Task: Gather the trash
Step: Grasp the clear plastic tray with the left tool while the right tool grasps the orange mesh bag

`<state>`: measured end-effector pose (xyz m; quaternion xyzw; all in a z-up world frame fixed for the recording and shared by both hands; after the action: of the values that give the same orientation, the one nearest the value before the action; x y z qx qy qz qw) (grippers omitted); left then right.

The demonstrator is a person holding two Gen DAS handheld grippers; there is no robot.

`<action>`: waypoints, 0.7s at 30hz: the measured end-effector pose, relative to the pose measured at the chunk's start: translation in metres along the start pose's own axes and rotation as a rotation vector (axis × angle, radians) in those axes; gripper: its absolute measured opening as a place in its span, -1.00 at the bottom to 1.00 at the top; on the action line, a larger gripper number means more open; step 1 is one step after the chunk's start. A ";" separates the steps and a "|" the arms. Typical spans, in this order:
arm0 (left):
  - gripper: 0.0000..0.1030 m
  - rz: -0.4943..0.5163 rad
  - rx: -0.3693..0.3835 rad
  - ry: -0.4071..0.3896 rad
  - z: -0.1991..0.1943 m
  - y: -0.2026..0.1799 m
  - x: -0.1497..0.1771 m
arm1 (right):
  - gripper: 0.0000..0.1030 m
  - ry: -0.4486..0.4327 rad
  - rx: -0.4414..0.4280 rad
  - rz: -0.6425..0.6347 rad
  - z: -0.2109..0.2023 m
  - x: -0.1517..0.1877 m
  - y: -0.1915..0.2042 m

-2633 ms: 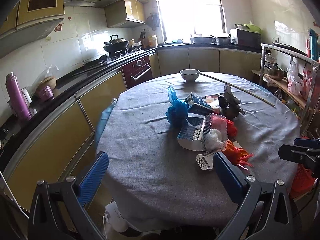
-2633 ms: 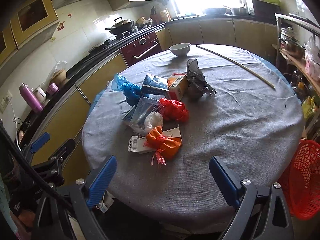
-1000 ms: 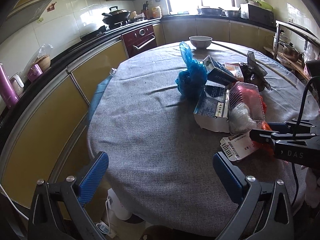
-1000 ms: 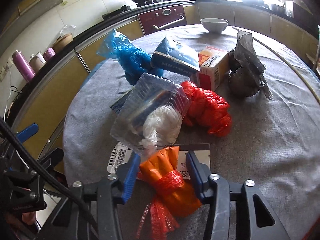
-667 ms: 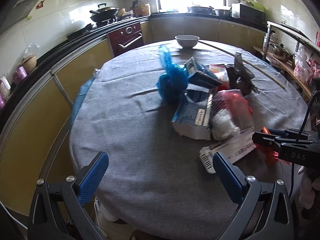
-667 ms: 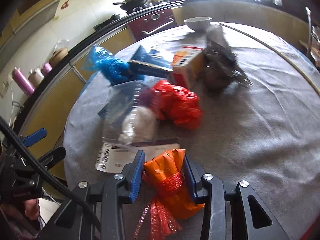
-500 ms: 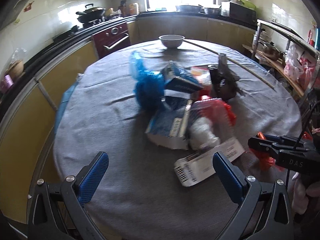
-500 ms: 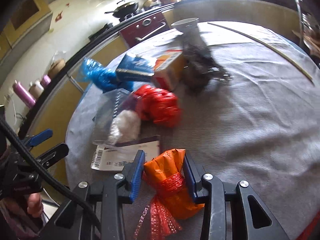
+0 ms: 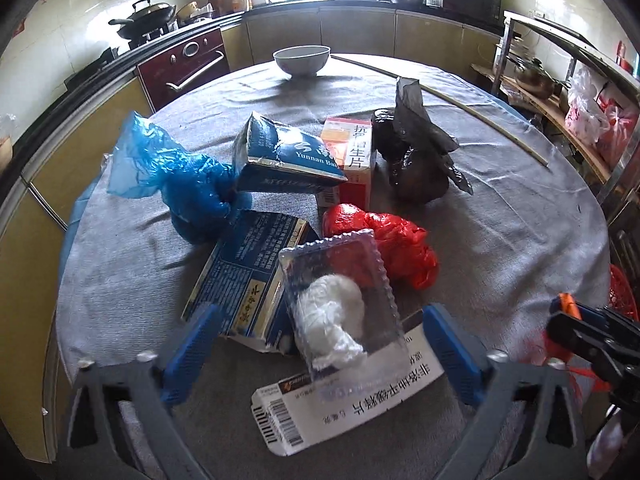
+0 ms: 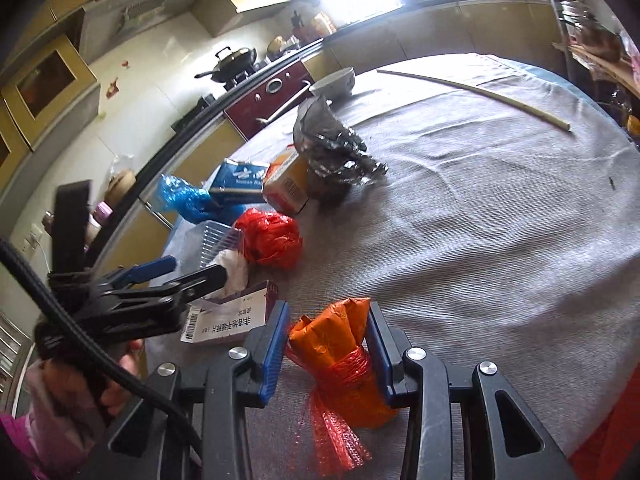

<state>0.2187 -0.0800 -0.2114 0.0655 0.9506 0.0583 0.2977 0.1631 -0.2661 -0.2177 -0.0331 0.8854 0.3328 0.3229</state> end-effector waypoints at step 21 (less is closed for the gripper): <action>-0.11 -0.017 0.058 -0.125 -0.045 0.010 -0.002 | -0.21 -0.039 -0.033 0.018 -0.010 -0.002 -0.004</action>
<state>0.1953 -0.0738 -0.1717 0.0697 0.9319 0.0240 0.3551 0.1603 -0.2759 -0.2130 -0.0240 0.8735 0.3510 0.3364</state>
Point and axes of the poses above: each gripper's, at about its wrist camera, not at the fingertips, and z roughly the way its jaws point, y to its left, x to its underside, the point moved 8 cm from there along z, roughly the way its jaws point, and after that the axes turned 8 degrees about -x, right-handed, at the moved point
